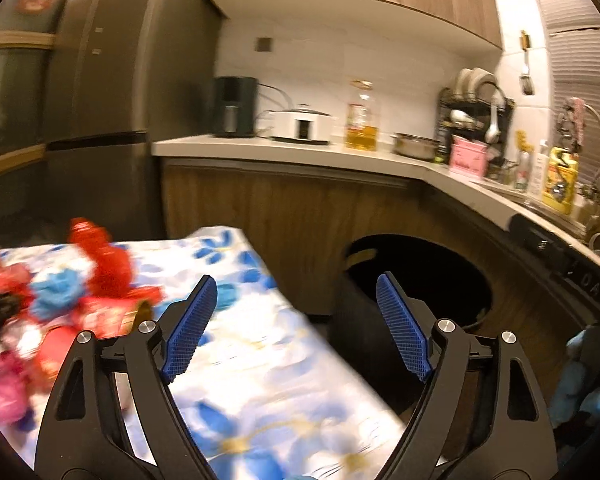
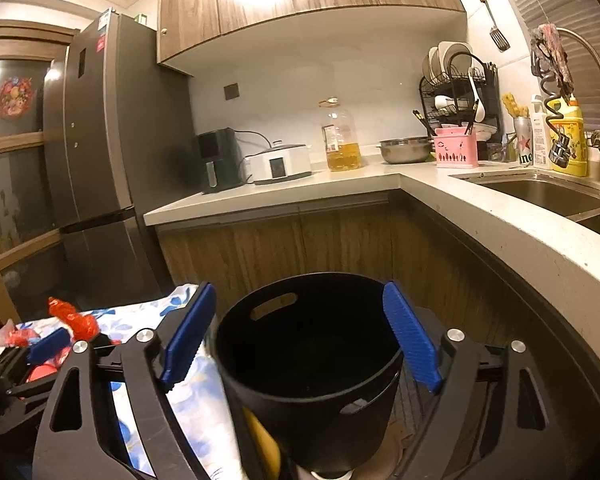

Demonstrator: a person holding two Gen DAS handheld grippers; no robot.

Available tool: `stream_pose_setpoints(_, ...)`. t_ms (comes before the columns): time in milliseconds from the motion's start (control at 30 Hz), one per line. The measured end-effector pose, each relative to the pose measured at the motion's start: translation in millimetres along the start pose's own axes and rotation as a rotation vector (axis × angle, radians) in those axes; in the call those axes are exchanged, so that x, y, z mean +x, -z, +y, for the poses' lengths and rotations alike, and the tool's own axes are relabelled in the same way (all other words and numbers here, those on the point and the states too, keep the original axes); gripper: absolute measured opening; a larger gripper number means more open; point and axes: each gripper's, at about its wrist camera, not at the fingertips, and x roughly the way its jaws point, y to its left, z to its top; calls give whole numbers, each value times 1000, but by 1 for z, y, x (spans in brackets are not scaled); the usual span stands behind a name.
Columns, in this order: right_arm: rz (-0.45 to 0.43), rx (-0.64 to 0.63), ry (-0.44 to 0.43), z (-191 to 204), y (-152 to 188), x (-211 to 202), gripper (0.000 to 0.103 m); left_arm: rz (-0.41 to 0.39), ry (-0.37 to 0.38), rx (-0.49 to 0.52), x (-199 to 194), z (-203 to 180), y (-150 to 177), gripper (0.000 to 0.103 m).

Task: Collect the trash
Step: 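Move both open grippers back toward the table, then grasp the magenta bag with the left gripper while the right gripper grasps the red cup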

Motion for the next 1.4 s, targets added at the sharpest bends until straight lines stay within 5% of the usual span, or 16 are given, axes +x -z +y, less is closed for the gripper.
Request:
stream_pose_setpoints(600, 30, -32, -154, 91, 31, -35, 84, -38, -465, -115, -102, 148, 49, 81)
stream_pose_setpoints(900, 68, -73, -225, 136, 50, -37, 84, 14, -551, -187, -117, 195, 68, 80)
stream_pose_setpoints(1100, 101, -73, -269, 162, 66, -33, 84, 93, -527, -215, -106, 214, 80, 63)
stream_pose_setpoints(1267, 140, -83, -306, 188, 83, -26, 84, 153, -462, -264, -97, 227, 88, 24)
stream_pose_setpoints(1400, 169, -106, -317, 209, 95, -19, 88, 152, -414, -278, -97, 233, 91, 7)
